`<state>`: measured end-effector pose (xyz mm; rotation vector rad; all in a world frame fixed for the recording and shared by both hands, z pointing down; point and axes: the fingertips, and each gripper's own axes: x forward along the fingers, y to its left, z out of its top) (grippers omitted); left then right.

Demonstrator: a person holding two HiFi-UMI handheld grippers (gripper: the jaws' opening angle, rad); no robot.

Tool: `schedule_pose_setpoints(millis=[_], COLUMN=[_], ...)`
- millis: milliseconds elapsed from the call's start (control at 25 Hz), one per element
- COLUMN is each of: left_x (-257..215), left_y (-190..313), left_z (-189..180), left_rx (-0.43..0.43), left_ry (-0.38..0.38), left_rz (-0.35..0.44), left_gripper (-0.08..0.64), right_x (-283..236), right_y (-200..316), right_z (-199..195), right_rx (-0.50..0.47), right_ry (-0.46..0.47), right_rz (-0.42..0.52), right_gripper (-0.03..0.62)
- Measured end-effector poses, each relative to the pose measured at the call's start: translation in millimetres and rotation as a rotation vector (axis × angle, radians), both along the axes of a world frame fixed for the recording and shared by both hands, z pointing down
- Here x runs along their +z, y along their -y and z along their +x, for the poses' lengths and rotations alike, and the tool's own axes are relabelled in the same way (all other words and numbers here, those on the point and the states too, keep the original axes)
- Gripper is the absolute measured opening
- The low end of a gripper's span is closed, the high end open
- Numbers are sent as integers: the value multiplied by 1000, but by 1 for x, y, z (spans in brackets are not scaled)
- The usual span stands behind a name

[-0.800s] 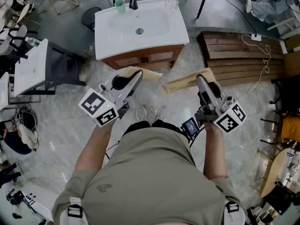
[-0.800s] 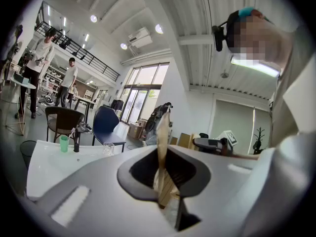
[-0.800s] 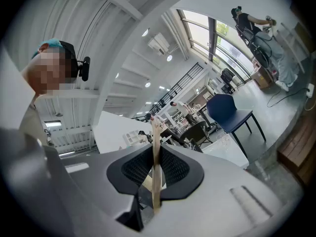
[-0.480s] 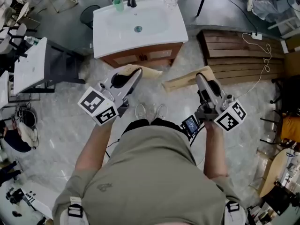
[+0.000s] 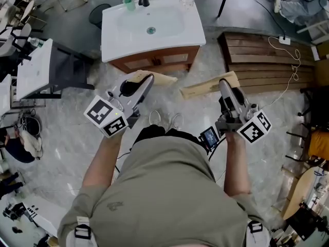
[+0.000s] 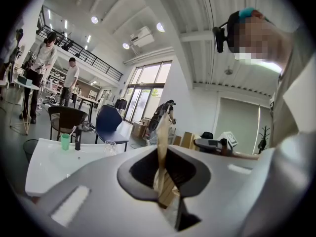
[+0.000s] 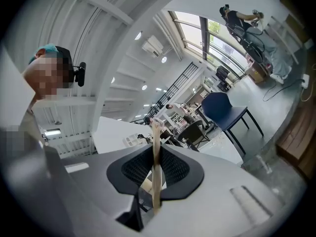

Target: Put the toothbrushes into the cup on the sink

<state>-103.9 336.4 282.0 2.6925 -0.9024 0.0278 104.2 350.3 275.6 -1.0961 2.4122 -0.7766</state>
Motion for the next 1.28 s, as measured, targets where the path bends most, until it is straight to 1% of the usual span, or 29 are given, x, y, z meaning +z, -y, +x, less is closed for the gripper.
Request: schedule_pose_setpoints(millis=[320, 600, 1000, 1280], left_x=[2, 6, 14, 15], left_y=[8, 22, 54, 80], left_z=[9, 11, 3, -4], left_rx=[0, 3, 13, 26], left_ry=[-4, -10, -18, -25], left_rz=[-2, -7, -25, -23], left_gripper=[34, 34, 34, 34], right_x=[9, 14, 21, 22], right_y=[9, 21, 53, 76], right_z=[13, 18, 9, -1], right_rx=[11, 17, 20, 27], right_ry=[9, -2, -8, -16], right_rz=[-23, -38, -59, -61], right_gripper=[55, 55, 55, 57])
